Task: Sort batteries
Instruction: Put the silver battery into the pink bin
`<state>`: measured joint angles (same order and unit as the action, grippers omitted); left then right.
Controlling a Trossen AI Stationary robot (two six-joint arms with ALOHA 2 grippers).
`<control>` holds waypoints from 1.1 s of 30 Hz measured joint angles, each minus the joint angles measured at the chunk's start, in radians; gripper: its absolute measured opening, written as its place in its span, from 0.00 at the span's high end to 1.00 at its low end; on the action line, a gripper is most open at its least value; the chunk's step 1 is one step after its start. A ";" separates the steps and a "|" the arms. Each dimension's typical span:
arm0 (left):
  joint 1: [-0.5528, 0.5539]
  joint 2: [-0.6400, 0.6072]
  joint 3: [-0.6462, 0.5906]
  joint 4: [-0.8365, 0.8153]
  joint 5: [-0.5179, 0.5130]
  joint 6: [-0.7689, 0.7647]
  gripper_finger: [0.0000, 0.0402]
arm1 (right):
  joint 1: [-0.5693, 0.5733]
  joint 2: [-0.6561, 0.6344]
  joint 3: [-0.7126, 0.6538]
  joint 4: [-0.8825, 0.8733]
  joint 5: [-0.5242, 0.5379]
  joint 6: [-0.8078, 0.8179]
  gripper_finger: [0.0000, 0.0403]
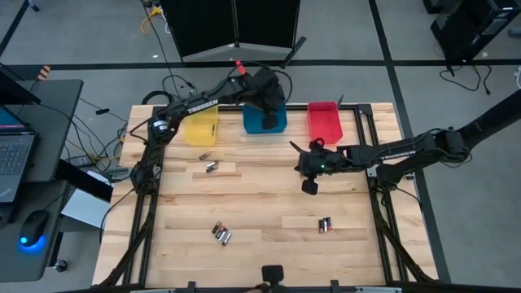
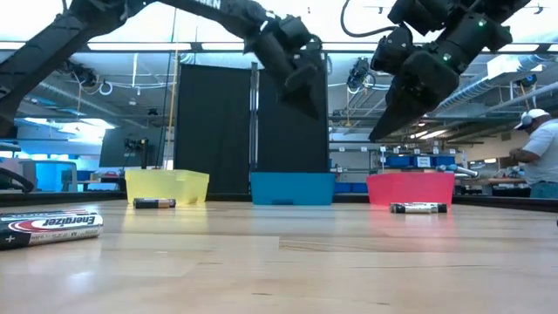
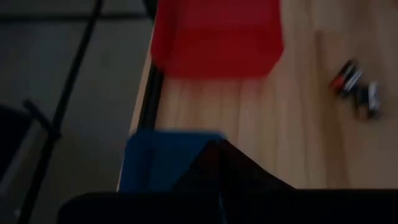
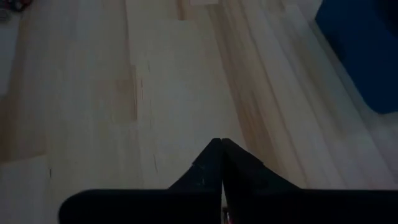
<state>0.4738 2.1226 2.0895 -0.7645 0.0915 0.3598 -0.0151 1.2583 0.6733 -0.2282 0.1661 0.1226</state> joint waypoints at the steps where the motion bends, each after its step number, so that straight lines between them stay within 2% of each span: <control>1: -0.006 -0.003 0.000 0.017 0.006 -0.006 0.99 | 0.000 0.000 -0.013 0.020 0.000 -0.001 0.98; 7: -0.033 -0.005 -0.004 0.106 0.035 -0.033 0.99 | 0.000 0.000 -0.084 0.163 -0.003 0.022 0.95; 13: -0.058 -0.031 -0.149 0.290 0.046 -0.076 0.99 | 0.009 0.000 -0.133 0.252 -0.010 0.050 0.98; 18: -0.081 -0.149 -0.397 0.536 0.045 -0.110 0.99 | 0.026 0.000 -0.144 0.278 -0.010 0.062 0.96; 24: -0.118 -0.390 -0.784 0.828 0.042 -0.156 0.99 | 0.035 0.000 -0.144 0.316 -0.011 0.070 0.97; 30: -0.204 -0.634 -1.112 0.927 0.004 -0.158 0.99 | 0.043 0.000 -0.144 0.320 -0.012 0.136 0.96; 33: -0.259 -0.738 -1.256 0.998 -0.059 -0.162 0.99 | 0.046 0.000 -0.109 0.224 -0.033 0.174 0.93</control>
<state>0.2145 1.3850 0.8331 0.2337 0.0324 0.1976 0.0311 1.2587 0.5640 -0.0041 0.1334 0.2963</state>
